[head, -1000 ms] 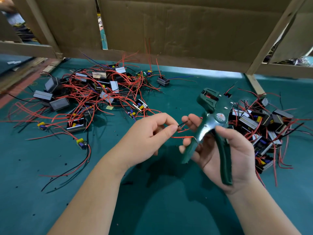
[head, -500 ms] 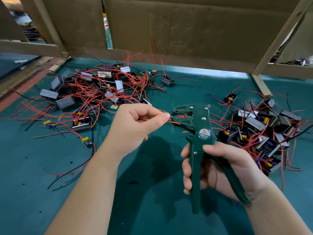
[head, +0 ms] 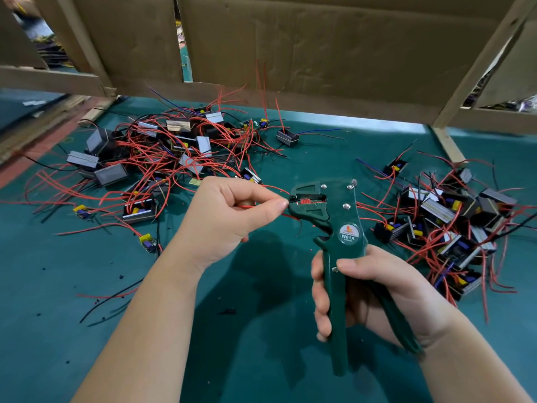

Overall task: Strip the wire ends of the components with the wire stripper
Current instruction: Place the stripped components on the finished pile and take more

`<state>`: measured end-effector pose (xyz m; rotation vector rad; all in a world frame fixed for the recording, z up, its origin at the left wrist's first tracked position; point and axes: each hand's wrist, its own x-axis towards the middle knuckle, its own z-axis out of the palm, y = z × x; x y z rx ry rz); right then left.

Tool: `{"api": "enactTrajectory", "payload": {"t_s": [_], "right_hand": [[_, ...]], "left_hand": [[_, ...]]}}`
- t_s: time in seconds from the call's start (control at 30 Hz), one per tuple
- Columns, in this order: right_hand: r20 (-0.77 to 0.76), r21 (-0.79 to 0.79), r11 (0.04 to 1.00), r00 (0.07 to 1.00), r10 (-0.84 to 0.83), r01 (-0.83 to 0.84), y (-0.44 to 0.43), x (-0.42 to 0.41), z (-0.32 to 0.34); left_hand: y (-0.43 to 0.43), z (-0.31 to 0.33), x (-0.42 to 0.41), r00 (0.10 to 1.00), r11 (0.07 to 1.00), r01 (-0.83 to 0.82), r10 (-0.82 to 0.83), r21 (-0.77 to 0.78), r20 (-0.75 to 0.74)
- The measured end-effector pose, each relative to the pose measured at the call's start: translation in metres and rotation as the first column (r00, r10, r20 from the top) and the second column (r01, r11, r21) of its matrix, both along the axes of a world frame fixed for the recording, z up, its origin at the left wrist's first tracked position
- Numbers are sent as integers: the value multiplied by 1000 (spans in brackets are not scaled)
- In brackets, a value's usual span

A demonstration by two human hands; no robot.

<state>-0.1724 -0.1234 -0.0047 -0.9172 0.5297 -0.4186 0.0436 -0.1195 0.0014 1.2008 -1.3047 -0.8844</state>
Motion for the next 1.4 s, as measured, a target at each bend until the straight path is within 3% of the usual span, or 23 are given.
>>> {"api": "enactTrajectory", "payload": {"t_s": [0.73, 1.4], "right_hand": [[-60, -8, 999, 997, -48, 48, 1, 5, -5], [-36, -19, 1000, 999, -23, 22, 0, 2, -4]], "left_hand": [[-3, -4, 8, 992, 1000, 2, 1, -19, 126], [-4, -7, 8, 994, 999, 19, -14, -49, 111]]}}
